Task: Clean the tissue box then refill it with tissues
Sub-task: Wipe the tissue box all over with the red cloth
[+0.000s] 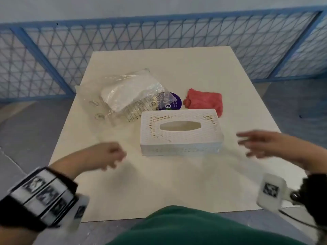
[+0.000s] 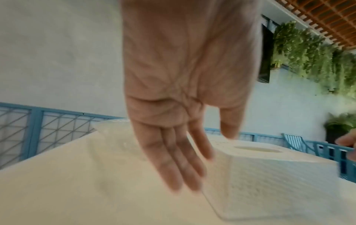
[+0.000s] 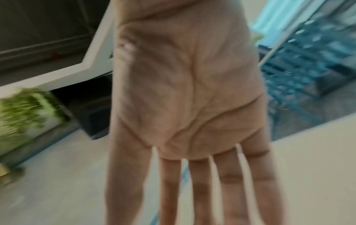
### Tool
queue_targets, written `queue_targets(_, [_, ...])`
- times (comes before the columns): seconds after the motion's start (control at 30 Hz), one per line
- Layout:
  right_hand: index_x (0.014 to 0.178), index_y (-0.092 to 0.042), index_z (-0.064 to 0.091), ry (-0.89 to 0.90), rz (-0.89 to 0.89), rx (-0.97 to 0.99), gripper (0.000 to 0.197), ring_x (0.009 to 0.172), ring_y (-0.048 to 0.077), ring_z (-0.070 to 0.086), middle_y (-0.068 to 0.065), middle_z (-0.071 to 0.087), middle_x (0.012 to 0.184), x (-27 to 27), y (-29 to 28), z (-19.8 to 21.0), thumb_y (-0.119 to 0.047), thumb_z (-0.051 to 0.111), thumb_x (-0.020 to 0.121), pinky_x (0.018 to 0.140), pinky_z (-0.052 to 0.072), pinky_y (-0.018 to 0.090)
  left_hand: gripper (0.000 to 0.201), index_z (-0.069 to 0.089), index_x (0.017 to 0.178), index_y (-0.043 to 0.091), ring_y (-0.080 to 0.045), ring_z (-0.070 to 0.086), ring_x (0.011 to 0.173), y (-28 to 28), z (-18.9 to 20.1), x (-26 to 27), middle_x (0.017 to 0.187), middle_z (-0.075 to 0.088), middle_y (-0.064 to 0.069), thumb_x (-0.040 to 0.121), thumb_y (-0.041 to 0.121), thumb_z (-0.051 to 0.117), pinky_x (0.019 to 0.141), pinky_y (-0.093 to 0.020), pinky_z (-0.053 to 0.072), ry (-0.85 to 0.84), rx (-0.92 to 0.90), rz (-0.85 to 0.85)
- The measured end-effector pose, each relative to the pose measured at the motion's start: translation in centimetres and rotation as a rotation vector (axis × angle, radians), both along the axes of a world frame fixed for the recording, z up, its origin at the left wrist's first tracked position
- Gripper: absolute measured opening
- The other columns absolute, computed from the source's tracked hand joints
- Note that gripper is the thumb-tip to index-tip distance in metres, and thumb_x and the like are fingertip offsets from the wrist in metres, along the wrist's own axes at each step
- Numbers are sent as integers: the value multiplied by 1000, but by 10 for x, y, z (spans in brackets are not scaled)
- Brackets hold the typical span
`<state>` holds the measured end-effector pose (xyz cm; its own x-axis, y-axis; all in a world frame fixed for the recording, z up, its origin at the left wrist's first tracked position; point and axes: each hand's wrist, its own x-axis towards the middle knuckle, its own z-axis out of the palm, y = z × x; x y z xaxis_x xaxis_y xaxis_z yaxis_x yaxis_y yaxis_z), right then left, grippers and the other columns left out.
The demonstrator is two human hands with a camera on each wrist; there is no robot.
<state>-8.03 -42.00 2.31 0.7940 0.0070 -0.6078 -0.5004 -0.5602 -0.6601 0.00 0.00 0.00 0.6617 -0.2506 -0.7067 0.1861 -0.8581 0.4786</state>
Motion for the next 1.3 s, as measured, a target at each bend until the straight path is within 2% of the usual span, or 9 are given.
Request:
queue_targets(0.1, [131,-35,47,-156,-353,248,66,113,18,59,-9,54,132,27,12,-19,-59,62,71,93,47,38,38,52,112,16,-20,61,99,-24,-14,36,120,59,-7,94,49,48,89,-38,50,-273,-167,362])
queue_targets(0.2, [142,-26,37,-66,-486,338,80,117,23,52,-3,47,138,45,32,-47,-71,44,77,94,44,41,61,37,135,17,-27,53,117,-50,-25,51,137,47,-8,93,61,37,100,-45,46,-187,-215,559])
queue_targets(0.33, [130,-15,51,17,-506,348,77,100,22,60,4,63,113,50,41,-68,-74,29,86,86,49,39,81,36,142,7,-28,57,112,-61,-45,50,131,53,-14,89,69,36,92,-43,53,-19,-192,676])
queue_targets(0.47, [125,-8,55,45,-561,368,80,96,24,62,10,65,109,57,40,-77,-74,36,84,82,53,39,59,63,116,8,-21,67,83,-64,-55,47,93,73,-8,92,58,45,94,-44,53,84,-338,661])
queue_targets(0.67, [97,-10,62,120,-571,378,70,56,12,57,-1,61,68,66,40,-76,-76,48,77,62,48,28,52,63,111,16,-20,64,88,-60,-45,45,101,69,-5,82,59,61,76,-32,54,242,-471,750])
queue_targets(0.83, [107,-14,61,110,-533,523,72,81,17,51,6,58,92,86,28,-63,-77,39,80,71,40,28,58,56,123,17,-23,52,98,-52,-38,44,110,50,-9,82,57,56,77,-31,51,412,-670,743])
queue_targets(1.0, [116,-10,59,-144,-591,649,57,89,26,54,12,59,102,124,21,-36,-52,24,98,71,43,31,57,57,125,19,-24,71,85,-57,-14,44,101,70,-11,77,49,56,69,-34,60,332,-949,864])
queue_targets(1.13, [115,-10,62,-375,-543,130,35,96,22,53,8,57,107,162,32,-38,-31,39,98,85,43,36,41,62,111,16,-25,72,77,-58,9,52,93,72,-11,85,47,54,67,-35,61,318,-1037,969])
queue_targets(1.3, [125,-31,50,-308,113,-623,49,117,22,57,-4,57,128,198,44,-102,-36,43,78,89,46,27,53,57,122,13,-30,71,85,-52,23,62,106,68,-14,80,46,63,65,-39,61,377,-1010,1078])
